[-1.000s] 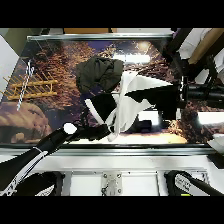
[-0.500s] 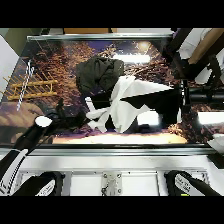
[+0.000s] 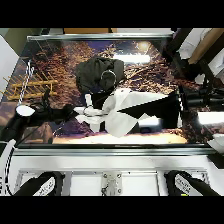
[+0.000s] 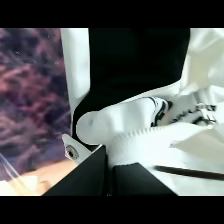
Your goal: Fold the clothes and pants, and hang the long-sleeved shirts on hangers.
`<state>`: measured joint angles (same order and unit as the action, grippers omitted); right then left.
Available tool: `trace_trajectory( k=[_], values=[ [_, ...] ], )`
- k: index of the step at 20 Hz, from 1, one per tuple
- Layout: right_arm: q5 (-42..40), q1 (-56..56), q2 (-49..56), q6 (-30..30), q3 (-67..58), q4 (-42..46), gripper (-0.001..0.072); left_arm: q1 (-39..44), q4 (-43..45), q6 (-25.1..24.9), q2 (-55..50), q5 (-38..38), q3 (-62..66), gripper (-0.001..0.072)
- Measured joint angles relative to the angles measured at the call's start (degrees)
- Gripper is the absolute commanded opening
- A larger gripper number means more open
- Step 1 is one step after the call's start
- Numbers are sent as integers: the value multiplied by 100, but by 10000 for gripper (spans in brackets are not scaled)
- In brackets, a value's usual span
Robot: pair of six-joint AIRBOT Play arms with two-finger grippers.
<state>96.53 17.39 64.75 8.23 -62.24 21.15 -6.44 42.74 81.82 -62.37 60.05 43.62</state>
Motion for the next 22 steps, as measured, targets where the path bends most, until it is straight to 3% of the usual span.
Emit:
trace_trajectory(
  k=[10,14,18,22],
  values=[
    [-317,-7,-39,229,81,664,10,-354,273,-48,-63,1329,2361,13],
    [-518,-7,-74,343,179,291,10,-289,647,4,-63,1661,3143,13],
    [-774,-76,-245,385,208,-365,11,-13,1386,197,-107,1810,3045,13],
    [-872,-155,-402,400,212,-444,10,105,1722,369,-341,1864,2647,13]
  ],
)
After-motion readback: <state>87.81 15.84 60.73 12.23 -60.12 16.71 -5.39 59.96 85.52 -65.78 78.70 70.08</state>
